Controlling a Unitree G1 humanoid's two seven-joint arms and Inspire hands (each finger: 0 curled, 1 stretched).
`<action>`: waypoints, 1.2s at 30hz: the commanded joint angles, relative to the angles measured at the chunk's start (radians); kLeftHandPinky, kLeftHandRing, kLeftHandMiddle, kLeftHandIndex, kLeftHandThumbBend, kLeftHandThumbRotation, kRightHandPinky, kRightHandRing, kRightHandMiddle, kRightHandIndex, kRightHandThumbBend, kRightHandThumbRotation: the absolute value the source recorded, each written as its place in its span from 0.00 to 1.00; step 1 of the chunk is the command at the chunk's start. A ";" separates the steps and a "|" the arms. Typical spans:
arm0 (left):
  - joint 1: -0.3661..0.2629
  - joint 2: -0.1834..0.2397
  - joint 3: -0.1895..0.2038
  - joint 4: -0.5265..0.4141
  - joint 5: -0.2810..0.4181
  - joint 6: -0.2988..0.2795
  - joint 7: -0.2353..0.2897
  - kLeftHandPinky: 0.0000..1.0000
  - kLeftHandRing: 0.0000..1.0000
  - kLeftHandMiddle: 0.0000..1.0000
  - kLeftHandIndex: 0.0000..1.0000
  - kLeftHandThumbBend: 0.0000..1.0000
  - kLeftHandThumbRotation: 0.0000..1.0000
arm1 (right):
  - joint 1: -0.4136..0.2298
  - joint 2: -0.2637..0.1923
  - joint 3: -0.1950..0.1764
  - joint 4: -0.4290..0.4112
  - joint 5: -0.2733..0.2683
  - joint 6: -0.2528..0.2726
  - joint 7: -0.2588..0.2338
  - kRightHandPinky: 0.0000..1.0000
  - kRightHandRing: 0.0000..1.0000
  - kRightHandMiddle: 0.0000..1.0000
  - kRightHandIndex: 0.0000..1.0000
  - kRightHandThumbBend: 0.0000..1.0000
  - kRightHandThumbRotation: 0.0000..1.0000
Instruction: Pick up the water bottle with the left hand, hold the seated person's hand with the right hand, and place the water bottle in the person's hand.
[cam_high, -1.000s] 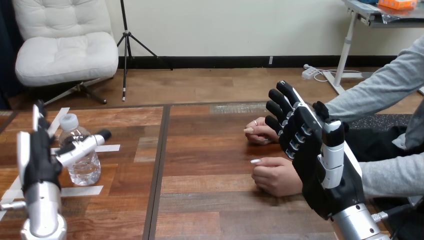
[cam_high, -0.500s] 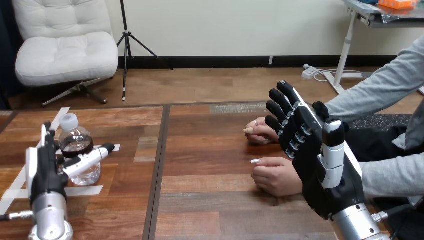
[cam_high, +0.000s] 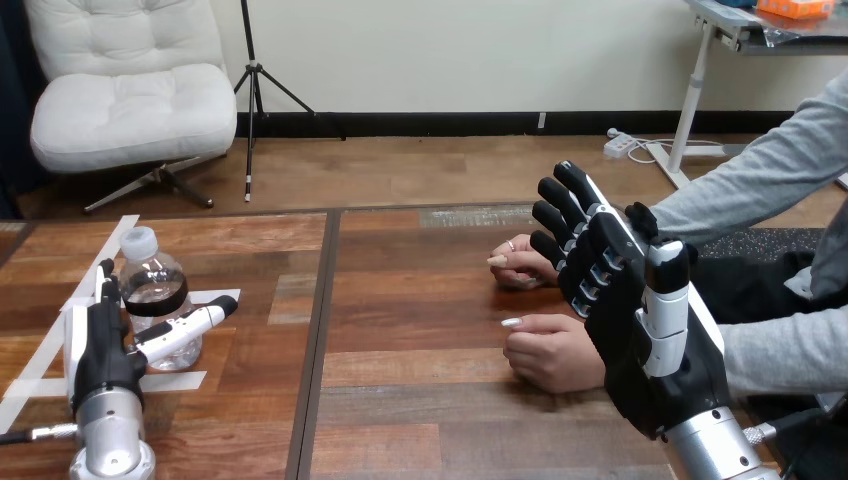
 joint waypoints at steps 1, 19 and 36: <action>-0.111 0.019 -0.008 0.032 -0.005 -0.023 0.020 0.95 1.00 1.00 1.00 0.98 0.21 | -0.033 0.008 -0.002 -0.047 0.010 -0.016 -0.002 1.00 1.00 0.99 0.98 1.00 1.00; -0.172 0.025 -0.045 0.134 0.041 -0.035 0.124 1.00 1.00 1.00 1.00 1.00 0.24 | -0.030 0.009 0.000 -0.044 0.007 -0.021 -0.001 1.00 1.00 0.98 0.98 1.00 1.00; -0.224 0.032 -0.076 0.189 0.049 0.020 0.168 1.00 1.00 1.00 1.00 1.00 0.25 | -0.025 0.011 0.003 -0.051 0.007 -0.017 -0.004 1.00 1.00 0.97 0.97 1.00 1.00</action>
